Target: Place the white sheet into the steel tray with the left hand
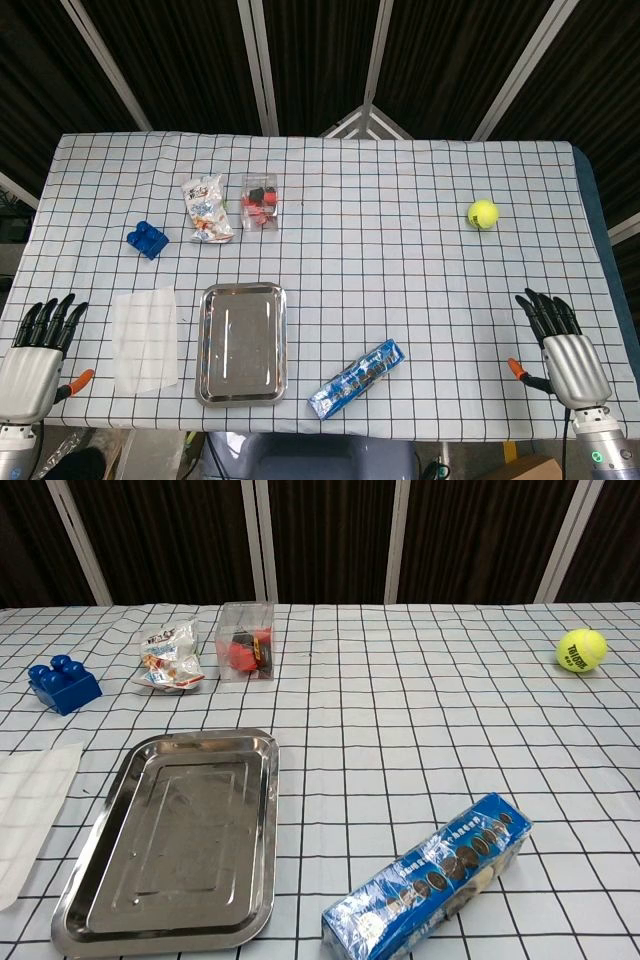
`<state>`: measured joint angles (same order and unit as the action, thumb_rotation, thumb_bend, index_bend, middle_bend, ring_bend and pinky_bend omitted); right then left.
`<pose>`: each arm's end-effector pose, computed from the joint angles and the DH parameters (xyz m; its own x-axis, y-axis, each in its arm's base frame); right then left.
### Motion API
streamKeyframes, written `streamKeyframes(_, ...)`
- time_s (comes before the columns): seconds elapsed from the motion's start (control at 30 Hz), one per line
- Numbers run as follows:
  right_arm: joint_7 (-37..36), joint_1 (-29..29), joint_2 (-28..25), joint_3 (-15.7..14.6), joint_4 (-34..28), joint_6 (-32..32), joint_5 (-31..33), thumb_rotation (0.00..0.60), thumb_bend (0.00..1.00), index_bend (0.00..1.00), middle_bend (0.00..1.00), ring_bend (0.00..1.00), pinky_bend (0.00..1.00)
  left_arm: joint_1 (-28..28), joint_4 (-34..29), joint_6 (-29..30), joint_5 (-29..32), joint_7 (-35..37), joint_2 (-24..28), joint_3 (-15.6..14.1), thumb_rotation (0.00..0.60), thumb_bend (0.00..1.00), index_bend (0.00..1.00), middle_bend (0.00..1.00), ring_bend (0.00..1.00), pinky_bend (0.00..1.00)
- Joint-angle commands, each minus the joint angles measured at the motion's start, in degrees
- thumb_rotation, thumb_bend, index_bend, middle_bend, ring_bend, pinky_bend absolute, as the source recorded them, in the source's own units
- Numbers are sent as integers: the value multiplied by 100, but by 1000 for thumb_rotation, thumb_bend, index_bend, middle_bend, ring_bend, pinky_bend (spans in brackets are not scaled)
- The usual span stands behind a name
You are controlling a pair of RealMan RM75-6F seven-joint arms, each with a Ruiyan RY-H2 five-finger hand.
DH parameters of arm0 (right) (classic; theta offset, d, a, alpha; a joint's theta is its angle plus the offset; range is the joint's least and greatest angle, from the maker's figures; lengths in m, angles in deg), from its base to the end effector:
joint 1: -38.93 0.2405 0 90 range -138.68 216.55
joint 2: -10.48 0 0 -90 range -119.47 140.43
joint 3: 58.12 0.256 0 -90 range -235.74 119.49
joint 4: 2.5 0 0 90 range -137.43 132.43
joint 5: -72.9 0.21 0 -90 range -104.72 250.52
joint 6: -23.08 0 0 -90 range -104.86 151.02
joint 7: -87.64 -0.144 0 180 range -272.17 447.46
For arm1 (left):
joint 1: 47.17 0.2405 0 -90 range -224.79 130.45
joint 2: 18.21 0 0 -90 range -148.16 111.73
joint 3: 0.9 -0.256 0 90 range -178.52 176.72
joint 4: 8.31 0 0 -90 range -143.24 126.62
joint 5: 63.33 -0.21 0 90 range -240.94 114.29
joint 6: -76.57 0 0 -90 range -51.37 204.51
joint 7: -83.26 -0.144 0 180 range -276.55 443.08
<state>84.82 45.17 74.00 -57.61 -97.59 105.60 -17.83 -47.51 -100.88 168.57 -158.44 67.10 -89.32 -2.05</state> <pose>-0.2927 -0.1777 0.1421 0.3288 -0.0867 0.9404 -0.9413 -0.1105 0.3189 -0.2876 0.1409 0.1204 0.5330 -0.0418 0.8451 0.8408 -0.0856 -0.5345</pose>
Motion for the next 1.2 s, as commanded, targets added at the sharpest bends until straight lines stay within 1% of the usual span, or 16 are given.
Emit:
streamKeyframes(0.03, 2, -3, -2, 0, 0, 6, 1, 600, 314, 0, 0, 0, 0, -1, 4, -7, -10, -13, 5, -8, 600, 100, 0, 0, 0, 0)
streamKeyframes(0.2, 14, -22, -6, -2, -1, 41, -9, 600, 314, 0, 0, 0, 0, 4, 24, -48, -32, -87, 8, -52, 600, 100, 0, 0, 0, 0)
streamKeyframes(0.33, 14, -29, -2, 4, -1, 48, 9, 600, 314, 0, 0, 0, 0, -16, 64, -215, -78, -229, 55, -172, 600, 100, 1, 0, 0, 0)
streamKeyframes(0.4, 12, -23, 0, 15, 2, 36, 29, 600, 314, 0, 0, 0, 0, -56, 73, -397, -105, -290, 142, -272, 600, 100, 47, 0, 0, 0)
streamKeyframes(0.47, 18, -13, 4, 21, 5, 18, 39, 600, 313, 0, 0, 0, 0, -106, 62, -604, -116, -301, 255, -378, 600, 101, 153, 0, 0, 0)
streamKeyframes(0.57, 48, -6, 14, 20, 10, 6, 36, 600, 313, 0, 0, 0, 0, -187, 83, -974, -99, -462, 397, -543, 600, 102, 251, 0, 0, 0)
streamKeyframes(0.67, 67, -12, 19, 22, 2, 29, 26, 600, 313, 0, 0, 0, 0, -258, 49, -1294, -56, -733, 463, -653, 600, 105, 309, 0, 0, 0)
streamKeyframes(0.77, 75, -20, 26, 21, -4, 45, 20, 600, 314, 0, 0, 0, 0, -322, -94, -1610, 84, -1062, 545, -719, 600, 108, 338, 0, 0, 0)
streamKeyframes(0.93, 55, -21, 25, 23, 0, 36, 34, 600, 314, 0, 0, 0, 0, -425, -354, -2024, 502, -1615, 684, -686, 600, 117, 353, 0, 0, 0)
streamKeyframes(1.03, 40, -22, 21, 24, -7, 43, 28, 600, 313, 0, 0, 0, 0, -510, -413, -2191, 687, -1900, 633, -615, 600, 122, 367, 0, 0, 0)
streamKeyframes(1.2, 37, -29, 23, 23, -13, 50, 30, 600, 313, 0, 0, 0, 0, -627, -449, -2416, 879, -2223, 495, -568, 600, 170, 398, 0, 0, 0)
